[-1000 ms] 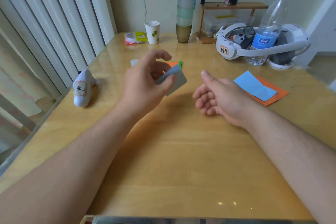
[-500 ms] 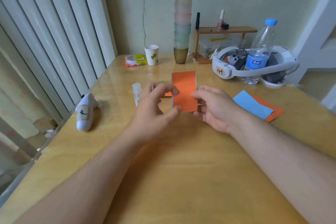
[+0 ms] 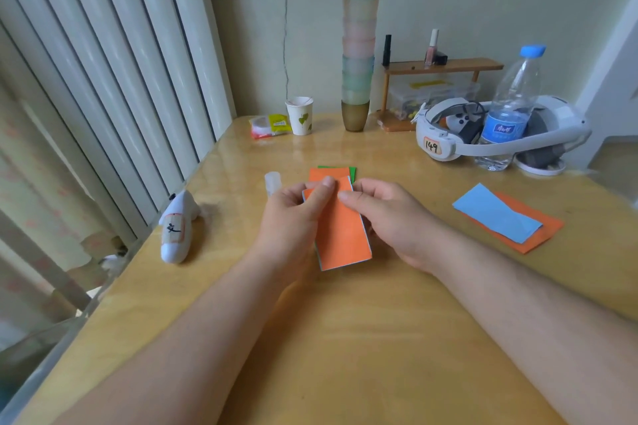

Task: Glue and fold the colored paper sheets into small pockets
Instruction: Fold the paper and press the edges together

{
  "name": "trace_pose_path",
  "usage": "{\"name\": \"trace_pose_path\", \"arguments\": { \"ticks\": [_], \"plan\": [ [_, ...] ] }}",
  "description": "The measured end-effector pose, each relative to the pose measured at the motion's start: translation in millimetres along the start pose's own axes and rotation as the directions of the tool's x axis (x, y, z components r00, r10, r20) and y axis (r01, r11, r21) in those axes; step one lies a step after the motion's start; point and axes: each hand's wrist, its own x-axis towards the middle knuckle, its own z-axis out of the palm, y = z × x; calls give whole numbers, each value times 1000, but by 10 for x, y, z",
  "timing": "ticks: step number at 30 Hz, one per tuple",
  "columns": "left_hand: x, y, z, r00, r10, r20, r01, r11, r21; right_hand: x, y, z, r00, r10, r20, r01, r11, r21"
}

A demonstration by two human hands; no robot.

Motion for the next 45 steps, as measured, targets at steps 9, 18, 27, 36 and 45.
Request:
{"name": "trace_pose_path", "arguments": {
  "ticks": [9, 18, 27, 36, 45],
  "plan": [
    [-59, 33, 63, 987, -158, -30, 153, 979, -138, 57, 155, 145, 942, -171, -288, 178, 984, -2],
    [-52, -23, 138, 975, 14, -221, -18, 1000, -16, -73, 211, 238, 934, -247, -257, 200, 960, -196],
    [-89, -92, 206, 980, 182, -78, -171, 977, 125, -51, 200, 170, 911, -134, -391, 135, 991, -26],
    [-36, -54, 167, 972, 178, -150, -164, 981, 102, -47, 210, 105, 939, -79, -336, 116, 989, 91],
    [1, -79, 119, 997, 78, -9, -75, 976, 206, 2, 280, 38, 921, -28, -390, 56, 997, 60]
  ]
}}
